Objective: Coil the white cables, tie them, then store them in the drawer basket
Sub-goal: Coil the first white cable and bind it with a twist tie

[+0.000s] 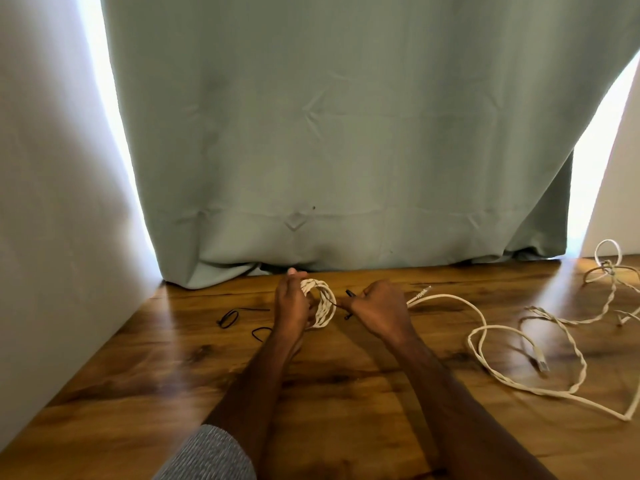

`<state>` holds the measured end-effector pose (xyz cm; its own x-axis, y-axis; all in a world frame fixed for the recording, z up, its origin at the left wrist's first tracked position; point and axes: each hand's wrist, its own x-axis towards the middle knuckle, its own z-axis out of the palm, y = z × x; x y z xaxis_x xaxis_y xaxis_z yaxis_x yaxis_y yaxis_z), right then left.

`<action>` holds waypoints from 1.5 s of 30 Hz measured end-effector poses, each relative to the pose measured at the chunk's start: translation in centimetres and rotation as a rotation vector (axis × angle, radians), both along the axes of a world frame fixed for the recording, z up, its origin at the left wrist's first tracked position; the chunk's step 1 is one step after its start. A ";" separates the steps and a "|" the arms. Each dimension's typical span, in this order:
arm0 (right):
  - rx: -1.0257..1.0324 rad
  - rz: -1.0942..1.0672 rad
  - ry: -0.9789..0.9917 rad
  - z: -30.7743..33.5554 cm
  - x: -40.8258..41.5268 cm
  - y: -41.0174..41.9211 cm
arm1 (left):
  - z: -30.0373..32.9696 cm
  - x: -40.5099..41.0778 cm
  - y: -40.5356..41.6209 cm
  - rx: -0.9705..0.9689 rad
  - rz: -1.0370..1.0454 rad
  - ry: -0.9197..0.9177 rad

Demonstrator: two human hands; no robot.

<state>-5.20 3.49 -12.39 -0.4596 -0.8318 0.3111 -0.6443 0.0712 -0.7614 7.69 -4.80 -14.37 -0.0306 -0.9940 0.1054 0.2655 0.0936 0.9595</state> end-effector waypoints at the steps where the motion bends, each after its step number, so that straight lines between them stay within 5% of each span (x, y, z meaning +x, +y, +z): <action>1: 0.032 -0.009 -0.005 -0.1 0.0 -0.1 | 0.1 0.0 -0.1 -0.003 0.003 0.014; 8: 0.028 -0.025 -0.055 -0.6 0.7 -0.2 | 0.1 -0.5 0.3 -0.042 -0.010 -0.019; 18: -0.187 0.019 -0.408 -1.2 3.2 -0.6 | -0.4 -2.2 1.0 -0.029 -0.075 -0.029; 38: -0.436 0.055 -0.325 -1.0 2.8 -0.1 | 0.0 -1.0 1.7 -0.055 -0.108 -0.003; 45: -0.536 0.219 -0.695 1.7 0.9 1.2 | -0.3 -0.4 1.2 -0.027 -0.035 -0.032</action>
<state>-4.32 4.69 -10.73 -0.5367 -0.7462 0.3939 0.0156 -0.4755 -0.8796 7.25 -3.62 -14.66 -0.0694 -0.9890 0.1303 0.2385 0.1104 0.9648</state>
